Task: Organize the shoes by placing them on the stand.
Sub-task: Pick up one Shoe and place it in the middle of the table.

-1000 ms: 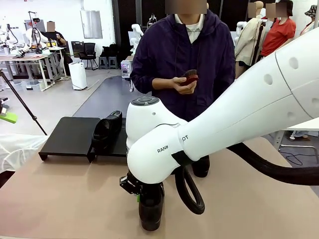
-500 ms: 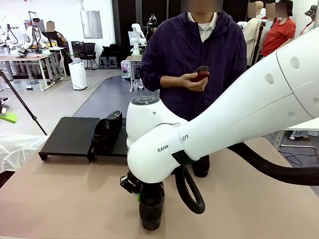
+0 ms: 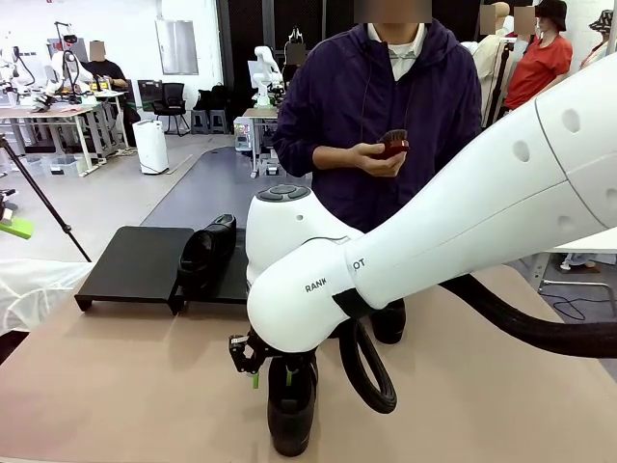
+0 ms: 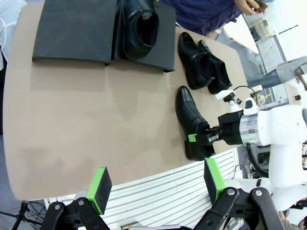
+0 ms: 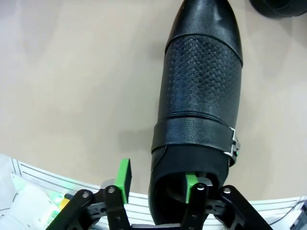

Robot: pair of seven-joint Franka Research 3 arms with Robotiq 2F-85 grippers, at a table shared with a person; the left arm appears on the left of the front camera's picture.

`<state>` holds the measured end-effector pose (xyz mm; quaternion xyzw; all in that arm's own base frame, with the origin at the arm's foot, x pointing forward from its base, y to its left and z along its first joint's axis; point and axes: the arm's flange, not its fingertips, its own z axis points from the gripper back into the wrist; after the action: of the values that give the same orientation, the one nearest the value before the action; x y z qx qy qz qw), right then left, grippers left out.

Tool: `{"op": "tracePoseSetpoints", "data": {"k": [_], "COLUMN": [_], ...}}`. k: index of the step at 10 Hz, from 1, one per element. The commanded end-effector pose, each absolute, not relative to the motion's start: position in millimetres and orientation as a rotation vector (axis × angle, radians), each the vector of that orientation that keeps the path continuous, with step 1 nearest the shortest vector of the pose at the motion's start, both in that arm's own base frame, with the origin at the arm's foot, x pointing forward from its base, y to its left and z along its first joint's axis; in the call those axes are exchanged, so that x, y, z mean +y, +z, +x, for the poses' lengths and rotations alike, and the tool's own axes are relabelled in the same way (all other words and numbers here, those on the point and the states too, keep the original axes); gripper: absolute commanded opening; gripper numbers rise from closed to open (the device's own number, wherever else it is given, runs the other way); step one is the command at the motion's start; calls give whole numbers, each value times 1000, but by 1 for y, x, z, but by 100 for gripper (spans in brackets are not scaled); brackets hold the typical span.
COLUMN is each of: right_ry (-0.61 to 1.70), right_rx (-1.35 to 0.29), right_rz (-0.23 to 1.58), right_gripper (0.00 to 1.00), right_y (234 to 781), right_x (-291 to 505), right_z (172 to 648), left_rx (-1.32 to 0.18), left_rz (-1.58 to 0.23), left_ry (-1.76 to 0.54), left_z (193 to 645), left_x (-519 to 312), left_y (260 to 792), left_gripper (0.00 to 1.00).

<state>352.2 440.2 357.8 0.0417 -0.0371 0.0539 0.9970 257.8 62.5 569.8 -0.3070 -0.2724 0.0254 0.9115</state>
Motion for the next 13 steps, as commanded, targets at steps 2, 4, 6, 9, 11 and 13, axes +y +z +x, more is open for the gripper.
{"op": "tracePoseSetpoints", "data": {"k": [2,4,6,9,11,13], "right_ry": [68,74,148,259,256,200], "right_rx": [-81,-75,-86,-76,-95,-145], "right_rz": [119,126,174,183,200,287], "right_gripper": [100,100,100,100,100,100], "right_y": [377,423,495,594,619,628], "right_x": [438,426,392,264,162,61], "right_z": [346,330,308,277,269,259], "left_rx": [-572,-572,-572,-572,-572,-572], "left_rz": [-637,-637,-637,-637,-637,-637], "left_ry": [47,47,47,47,47,47], "left_z": [260,260,260,260,260,260], "left_x": [65,65,65,65,65,65], "left_y": [569,569,569,569,569,569], "left_gripper": [100,100,100,100,100,100]}}
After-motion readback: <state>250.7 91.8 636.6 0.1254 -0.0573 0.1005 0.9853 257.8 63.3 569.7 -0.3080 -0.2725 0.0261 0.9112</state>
